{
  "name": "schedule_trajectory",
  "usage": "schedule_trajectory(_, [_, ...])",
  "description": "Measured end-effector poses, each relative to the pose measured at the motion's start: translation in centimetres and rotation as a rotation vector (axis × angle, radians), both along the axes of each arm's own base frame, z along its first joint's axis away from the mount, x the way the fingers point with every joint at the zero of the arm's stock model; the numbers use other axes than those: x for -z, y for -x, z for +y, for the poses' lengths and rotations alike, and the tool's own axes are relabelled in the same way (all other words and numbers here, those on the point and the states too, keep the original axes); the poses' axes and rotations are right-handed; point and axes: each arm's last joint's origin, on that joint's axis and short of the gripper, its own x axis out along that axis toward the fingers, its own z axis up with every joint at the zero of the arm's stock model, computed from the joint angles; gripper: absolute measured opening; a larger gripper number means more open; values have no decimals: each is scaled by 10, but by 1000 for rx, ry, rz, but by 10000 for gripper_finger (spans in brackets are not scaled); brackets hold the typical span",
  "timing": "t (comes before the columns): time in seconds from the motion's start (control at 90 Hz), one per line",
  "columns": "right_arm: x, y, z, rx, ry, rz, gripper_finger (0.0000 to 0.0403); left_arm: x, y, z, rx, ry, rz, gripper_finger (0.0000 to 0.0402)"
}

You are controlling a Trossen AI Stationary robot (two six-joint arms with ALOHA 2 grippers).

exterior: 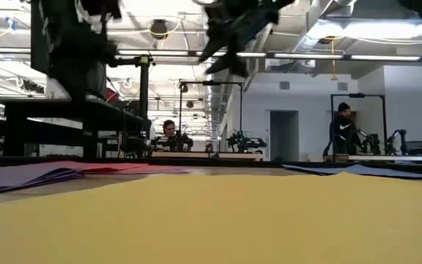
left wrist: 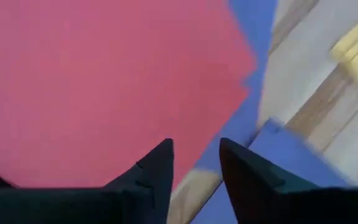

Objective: Organize paper
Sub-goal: Put the pink paper to the top center of the table

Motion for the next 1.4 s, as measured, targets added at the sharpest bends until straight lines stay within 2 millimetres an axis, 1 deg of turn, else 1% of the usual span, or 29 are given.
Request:
schedule_trajectory(0.1, [24, -27, 13, 1, -44, -16, 138, 36, 2, 2, 54, 8, 48, 121])
schedule_trajectory(0.156, [39, -39, 19, 13, -78, -12, 138, 53, 0, 3, 88, -6, 45, 121])
schedule_trajectory(0.278, [74, -61, 30, 57, -162, 28, 138, 76, -4, 4, 147, -37, 19, 121])
schedule_trajectory(0.356, [97, -70, 36, 87, -211, 75, 142, 81, -3, 4, 169, -45, 10, 121])
schedule_trajectory(0.478, [125, -82, 50, 127, -285, 126, 158, 85, -4, 3, 215, -21, -15, 120])
schedule_trajectory(0.556, [136, -91, 60, 154, -334, 120, 172, 84, -5, 2, 245, -17, -38, 120])
schedule_trajectory(0.667, [147, -103, 77, 186, -405, 91, 191, 84, -5, 2, 259, -15, -42, 120])
schedule_trajectory(0.778, [160, -109, 88, 198, -445, 98, 200, 83, -7, 3, 268, -24, -56, 120])
schedule_trajectory(0.856, [166, -110, 90, 199, -452, 106, 201, 83, -9, 2, 298, -40, -70, 120])
schedule_trajectory(0.922, [167, -110, 88, 197, -443, 110, 200, 84, -14, 4, 316, -59, -96, 120])
schedule_trajectory(1.011, [169, -109, 85, 199, -385, 105, 198, 86, -20, 6, 317, -74, -125, 120])
schedule_trajectory(1.1, [166, -103, 78, 203, -326, 137, 196, 91, -26, 7, 332, -85, -133, 120])
schedule_trajectory(1.2, [158, -95, 71, 181, -274, 175, 196, 95, -31, 9, 337, -78, -110, 120])
schedule_trajectory(1.267, [151, -89, 68, 147, -236, 192, 196, 90, -31, 9, 338, -61, -74, 120])
schedule_trajectory(1.356, [142, -81, 64, 103, -172, 225, 196, 79, -30, 9, 333, -67, -61, 120])
schedule_trajectory(1.4, [136, -77, 64, 93, -137, 241, 196, 77, -30, 9, 330, -75, -57, 120])
